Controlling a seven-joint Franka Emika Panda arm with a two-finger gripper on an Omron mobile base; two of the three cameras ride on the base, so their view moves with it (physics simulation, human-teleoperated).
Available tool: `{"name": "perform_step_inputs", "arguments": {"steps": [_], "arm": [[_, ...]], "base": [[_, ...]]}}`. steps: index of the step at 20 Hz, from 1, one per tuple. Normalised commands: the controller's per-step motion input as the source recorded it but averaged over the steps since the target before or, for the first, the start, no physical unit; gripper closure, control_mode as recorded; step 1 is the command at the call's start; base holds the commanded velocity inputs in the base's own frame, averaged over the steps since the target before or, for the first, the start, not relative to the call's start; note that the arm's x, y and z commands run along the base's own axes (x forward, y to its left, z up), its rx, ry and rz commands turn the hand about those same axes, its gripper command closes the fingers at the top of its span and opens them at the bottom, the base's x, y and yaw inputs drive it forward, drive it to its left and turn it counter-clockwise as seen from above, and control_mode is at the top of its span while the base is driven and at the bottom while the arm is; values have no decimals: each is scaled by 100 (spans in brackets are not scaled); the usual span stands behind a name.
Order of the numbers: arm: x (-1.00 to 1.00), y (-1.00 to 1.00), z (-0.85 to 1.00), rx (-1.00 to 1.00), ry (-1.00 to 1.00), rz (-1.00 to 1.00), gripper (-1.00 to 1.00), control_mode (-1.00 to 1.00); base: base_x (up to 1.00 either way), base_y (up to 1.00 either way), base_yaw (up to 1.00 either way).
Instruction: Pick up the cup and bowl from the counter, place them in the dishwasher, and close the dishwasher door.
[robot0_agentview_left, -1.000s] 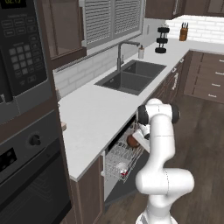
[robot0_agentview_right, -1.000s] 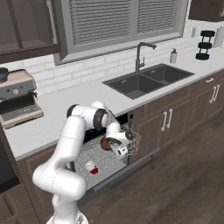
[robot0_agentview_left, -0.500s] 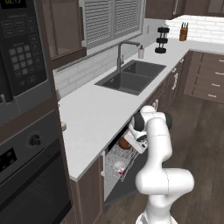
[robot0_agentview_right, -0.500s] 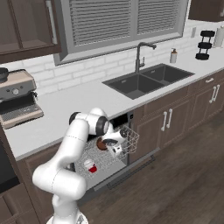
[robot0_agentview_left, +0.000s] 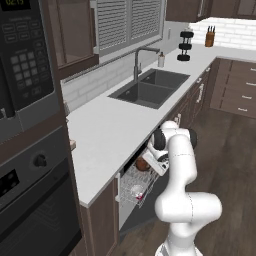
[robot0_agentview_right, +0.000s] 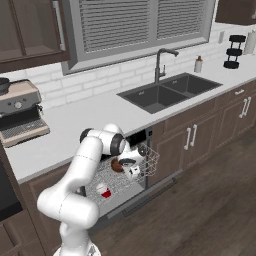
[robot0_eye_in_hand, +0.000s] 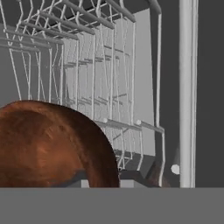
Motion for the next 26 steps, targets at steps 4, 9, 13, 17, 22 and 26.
{"name": "perform_step_inputs", "arguments": {"steps": [4, 9, 13, 17, 22, 26], "arm": [[-46, -24, -13, 0, -1, 0, -100, -100], [-57, -48, 27, 2, -8, -1, -100, -100], [-22, -38, -8, 0, 6, -9, -100, -100], [-17, -17, -52, 0, 11, -23, -100, -100], [-1, 9, -61, 0, 4, -42, -100, -100], [55, 67, -91, 2, 3, -41, -100, -100]], "base": [[0, 0, 0], [0, 0, 0], [0, 0, 0], [0, 0, 0], [0, 0, 0], [0, 0, 0]]}}
